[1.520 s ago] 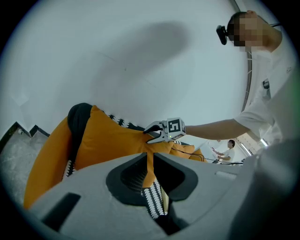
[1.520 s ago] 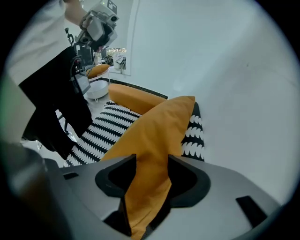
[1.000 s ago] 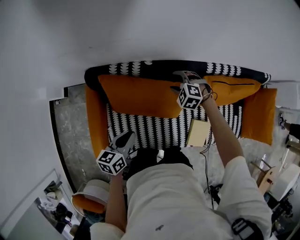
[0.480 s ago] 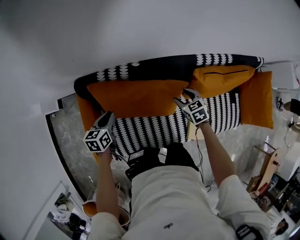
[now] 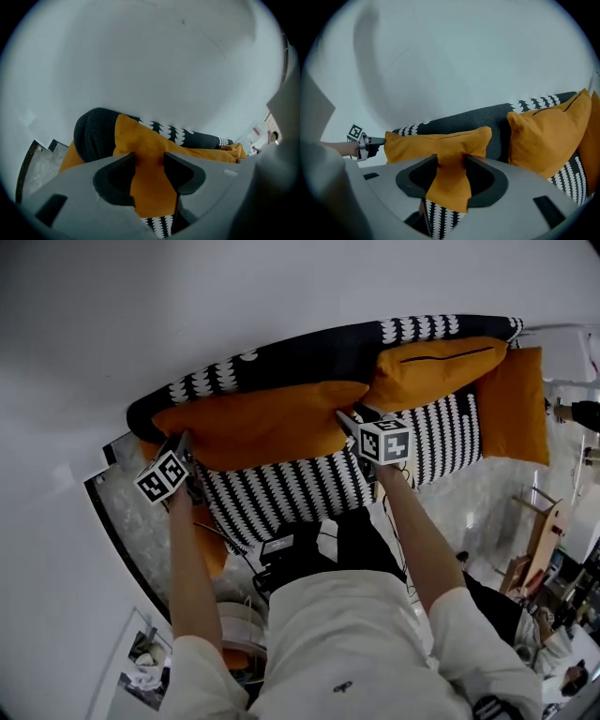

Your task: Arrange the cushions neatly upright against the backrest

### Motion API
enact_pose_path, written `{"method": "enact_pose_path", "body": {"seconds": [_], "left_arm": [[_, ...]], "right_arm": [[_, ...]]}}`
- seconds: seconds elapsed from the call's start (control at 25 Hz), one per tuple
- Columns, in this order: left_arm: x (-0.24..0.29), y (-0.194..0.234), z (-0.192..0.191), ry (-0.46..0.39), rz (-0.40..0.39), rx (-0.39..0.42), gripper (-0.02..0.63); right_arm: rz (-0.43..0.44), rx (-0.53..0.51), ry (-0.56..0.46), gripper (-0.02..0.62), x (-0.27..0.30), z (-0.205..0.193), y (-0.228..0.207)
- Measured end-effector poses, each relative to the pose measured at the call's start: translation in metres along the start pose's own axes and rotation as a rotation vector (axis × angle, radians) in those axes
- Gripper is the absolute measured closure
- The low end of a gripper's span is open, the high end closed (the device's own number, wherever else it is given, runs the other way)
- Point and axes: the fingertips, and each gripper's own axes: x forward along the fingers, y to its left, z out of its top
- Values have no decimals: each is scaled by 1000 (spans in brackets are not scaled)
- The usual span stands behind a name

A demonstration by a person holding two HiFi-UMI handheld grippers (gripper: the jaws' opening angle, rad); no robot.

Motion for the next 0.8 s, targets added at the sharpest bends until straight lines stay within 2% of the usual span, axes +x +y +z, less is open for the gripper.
{"method": "enact_pose_path", "body": {"seconds": [0.04, 0.12, 0.28, 0.48, 0.8], "left_arm": [[6, 0, -2, 8, -1, 12, 411], [12, 0, -8, 22, 1, 45, 434], [8, -4, -15, 39, 10, 88, 510], [-14, -10, -22, 52, 18, 139, 559], [-54, -8, -25, 12, 22, 100, 568]], "right_arm": [[-8, 3, 6, 414, 0, 0, -3], [-22, -5, 23, 515, 0, -3, -7], [-8, -68, 51, 566, 2, -7, -3], [-33, -138, 76, 580, -10, -10, 5], [-6, -137, 29, 581, -15, 15, 16]]}}
